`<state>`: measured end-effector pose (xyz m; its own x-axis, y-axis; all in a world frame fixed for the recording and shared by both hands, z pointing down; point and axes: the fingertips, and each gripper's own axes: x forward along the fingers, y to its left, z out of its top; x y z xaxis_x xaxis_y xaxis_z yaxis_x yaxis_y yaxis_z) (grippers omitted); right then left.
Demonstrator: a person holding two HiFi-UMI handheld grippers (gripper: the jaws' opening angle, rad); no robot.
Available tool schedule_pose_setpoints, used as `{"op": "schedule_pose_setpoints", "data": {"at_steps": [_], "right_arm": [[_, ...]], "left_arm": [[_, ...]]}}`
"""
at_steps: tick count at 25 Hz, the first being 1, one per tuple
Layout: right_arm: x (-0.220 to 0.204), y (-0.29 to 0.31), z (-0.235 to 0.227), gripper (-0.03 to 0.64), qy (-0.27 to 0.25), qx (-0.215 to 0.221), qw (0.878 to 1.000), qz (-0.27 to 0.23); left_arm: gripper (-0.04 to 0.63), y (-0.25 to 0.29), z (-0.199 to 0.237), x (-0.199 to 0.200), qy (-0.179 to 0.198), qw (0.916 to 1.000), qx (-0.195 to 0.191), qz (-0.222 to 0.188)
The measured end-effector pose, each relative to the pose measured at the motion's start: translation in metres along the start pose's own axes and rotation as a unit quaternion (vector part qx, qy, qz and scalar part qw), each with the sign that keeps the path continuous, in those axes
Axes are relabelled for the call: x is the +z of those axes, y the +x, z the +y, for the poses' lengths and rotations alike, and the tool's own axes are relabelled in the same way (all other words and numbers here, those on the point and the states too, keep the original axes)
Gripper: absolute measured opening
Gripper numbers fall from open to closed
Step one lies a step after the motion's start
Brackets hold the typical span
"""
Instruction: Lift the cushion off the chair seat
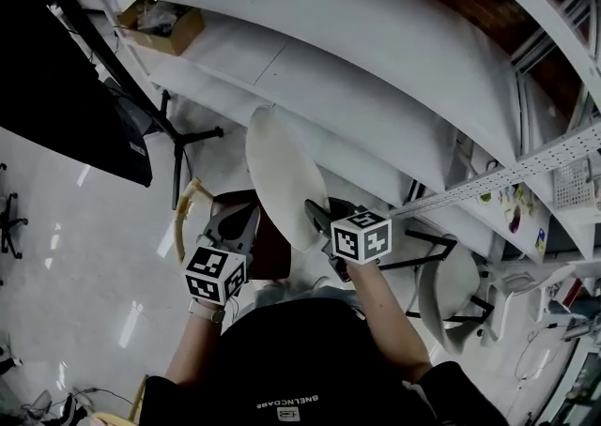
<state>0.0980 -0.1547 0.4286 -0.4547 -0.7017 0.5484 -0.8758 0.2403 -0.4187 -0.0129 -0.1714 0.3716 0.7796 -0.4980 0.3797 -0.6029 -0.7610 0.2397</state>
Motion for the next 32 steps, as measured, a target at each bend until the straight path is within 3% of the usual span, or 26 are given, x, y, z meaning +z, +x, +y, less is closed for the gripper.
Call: {"op": "schedule_pose_setpoints", "data": {"at_steps": [6, 11, 32], "right_arm": [[0.041, -0.034, 0.005, 0.055, -0.039, 0.017, 0.998, -0.043], [0.071, -0.059, 0.012, 0.055, -0.07, 0.026, 0.994, -0.08], [0.147, -0.138, 0.033, 0.051, -0.177, 0.034, 0.954, -0.238]], "left_arm": [[0.014, 0.008, -0.026, 0.033, 0.051, 0.9986, -0.011, -0.013], [0.014, 0.007, -0.036, 0.068, 0.065, 0.9958, -0.009, -0.064], [0.014, 0.0, -0.072, 0.146, 0.133, 0.978, -0.019, -0.16]]}}
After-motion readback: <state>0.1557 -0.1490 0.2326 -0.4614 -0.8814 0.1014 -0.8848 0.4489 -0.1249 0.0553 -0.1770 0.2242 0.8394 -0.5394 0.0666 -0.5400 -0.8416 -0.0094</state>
